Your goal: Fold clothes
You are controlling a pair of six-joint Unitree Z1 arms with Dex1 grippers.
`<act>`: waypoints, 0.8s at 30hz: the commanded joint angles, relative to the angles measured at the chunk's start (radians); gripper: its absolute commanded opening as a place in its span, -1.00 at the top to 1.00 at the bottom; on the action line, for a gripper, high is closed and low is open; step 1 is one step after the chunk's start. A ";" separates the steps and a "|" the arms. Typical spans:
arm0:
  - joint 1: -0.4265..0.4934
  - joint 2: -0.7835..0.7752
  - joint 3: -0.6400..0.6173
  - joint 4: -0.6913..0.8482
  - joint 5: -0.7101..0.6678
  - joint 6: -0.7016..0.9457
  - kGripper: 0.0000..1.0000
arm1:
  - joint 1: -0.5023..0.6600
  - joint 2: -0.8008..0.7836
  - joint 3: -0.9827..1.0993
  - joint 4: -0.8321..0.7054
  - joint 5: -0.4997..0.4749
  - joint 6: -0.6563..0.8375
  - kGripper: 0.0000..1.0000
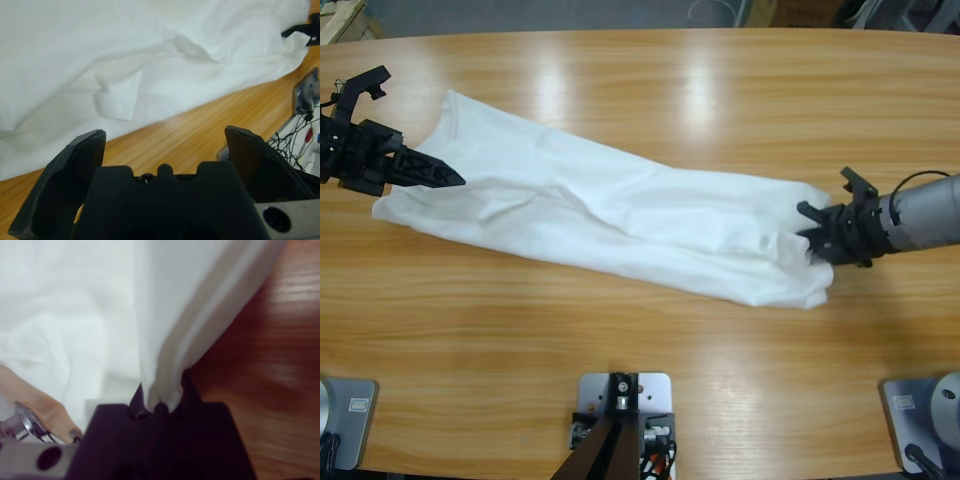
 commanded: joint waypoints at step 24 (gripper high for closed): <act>0.015 -0.004 0.035 -0.010 -0.016 0.006 -0.86 | -0.643 0.174 -0.864 0.916 -0.204 -0.533 1.00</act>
